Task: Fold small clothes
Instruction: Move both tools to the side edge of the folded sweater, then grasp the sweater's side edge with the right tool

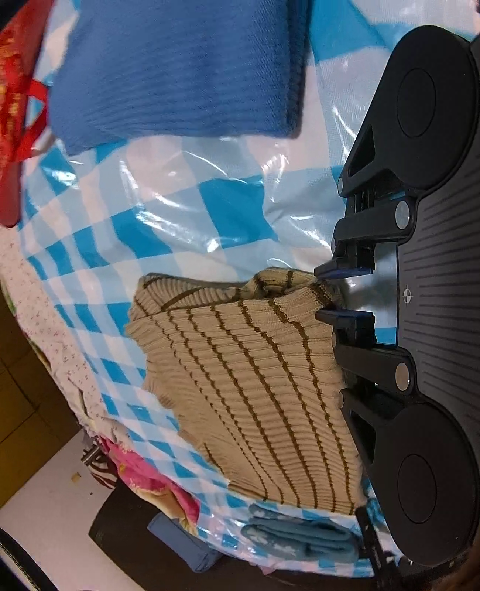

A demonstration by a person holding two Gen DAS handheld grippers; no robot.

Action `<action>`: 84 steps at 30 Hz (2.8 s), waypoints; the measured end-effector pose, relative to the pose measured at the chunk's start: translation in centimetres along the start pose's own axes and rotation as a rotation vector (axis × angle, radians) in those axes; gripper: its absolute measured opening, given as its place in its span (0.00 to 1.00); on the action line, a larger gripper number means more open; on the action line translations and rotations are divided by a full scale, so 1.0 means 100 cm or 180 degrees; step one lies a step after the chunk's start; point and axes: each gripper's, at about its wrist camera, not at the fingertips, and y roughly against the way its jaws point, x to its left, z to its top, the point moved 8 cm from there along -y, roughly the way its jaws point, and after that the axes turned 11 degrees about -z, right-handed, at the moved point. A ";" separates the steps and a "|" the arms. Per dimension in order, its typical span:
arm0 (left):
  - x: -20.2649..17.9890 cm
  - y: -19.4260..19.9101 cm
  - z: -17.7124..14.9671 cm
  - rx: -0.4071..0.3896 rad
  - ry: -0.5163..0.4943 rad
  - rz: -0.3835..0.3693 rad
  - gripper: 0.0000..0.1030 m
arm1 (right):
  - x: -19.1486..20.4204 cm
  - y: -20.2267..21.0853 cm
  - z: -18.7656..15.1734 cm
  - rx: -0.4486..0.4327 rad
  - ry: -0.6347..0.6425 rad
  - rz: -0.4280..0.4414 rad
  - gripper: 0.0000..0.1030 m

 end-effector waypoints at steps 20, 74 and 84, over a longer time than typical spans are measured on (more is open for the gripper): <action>-0.109 -0.047 0.050 -0.0351 -0.0507 -0.0695 0.36 | 0.001 -0.058 0.058 -0.0148 -0.0716 0.0440 0.36; -0.125 -0.106 0.037 -0.0227 -0.0642 -0.0622 0.37 | 0.000 -0.097 0.048 -0.0058 -0.1020 0.1093 0.25; -0.120 -0.104 0.029 -0.0309 -0.0634 -0.0636 0.37 | -0.001 -0.097 0.046 -0.0107 -0.0977 0.1110 0.24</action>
